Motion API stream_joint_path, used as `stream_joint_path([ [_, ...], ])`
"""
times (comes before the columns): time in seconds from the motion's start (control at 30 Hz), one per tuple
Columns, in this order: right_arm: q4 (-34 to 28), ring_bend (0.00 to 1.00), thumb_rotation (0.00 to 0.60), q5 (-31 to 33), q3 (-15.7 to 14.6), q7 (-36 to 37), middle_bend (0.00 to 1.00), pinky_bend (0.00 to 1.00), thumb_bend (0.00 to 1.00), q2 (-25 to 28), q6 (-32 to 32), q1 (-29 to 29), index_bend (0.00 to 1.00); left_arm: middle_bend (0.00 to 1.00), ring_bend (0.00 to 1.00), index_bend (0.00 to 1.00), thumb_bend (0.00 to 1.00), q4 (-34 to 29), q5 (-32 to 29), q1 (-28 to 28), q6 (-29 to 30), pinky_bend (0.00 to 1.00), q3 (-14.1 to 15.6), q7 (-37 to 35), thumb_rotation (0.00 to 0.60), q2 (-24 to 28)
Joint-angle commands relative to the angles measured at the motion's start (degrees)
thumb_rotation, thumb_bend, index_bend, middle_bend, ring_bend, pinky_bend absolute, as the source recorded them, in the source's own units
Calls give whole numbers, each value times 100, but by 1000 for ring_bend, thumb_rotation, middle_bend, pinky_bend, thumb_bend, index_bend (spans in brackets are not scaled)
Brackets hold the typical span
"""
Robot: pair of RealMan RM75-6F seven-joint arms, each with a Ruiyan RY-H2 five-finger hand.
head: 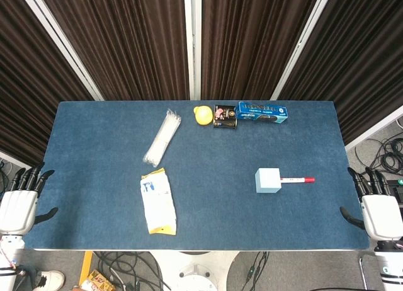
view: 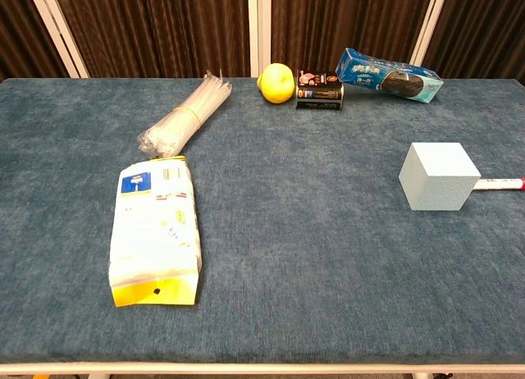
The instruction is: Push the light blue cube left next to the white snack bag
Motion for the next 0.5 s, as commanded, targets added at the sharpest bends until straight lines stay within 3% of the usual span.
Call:
stream_joint_path([
  [0.03,4,0,600,85,81,-218,229,26,145,2,-245,182,98,155,123,219,48,23,-3,0,-5,97,-1,-21,600,-12],
  [0.23,393,0,600,581,263,-453,305,45,172,-276,-1212,739,218,155,123,219,49,66,-54,6,-32,97,-6,-54,600,-41],
  [0.5,1563,0,600,1215,424,-606,307,45,175,-1072,-2421,1488,245,155,123,219,49,132,-103,35,-38,97,-3,-110,600,-49],
])
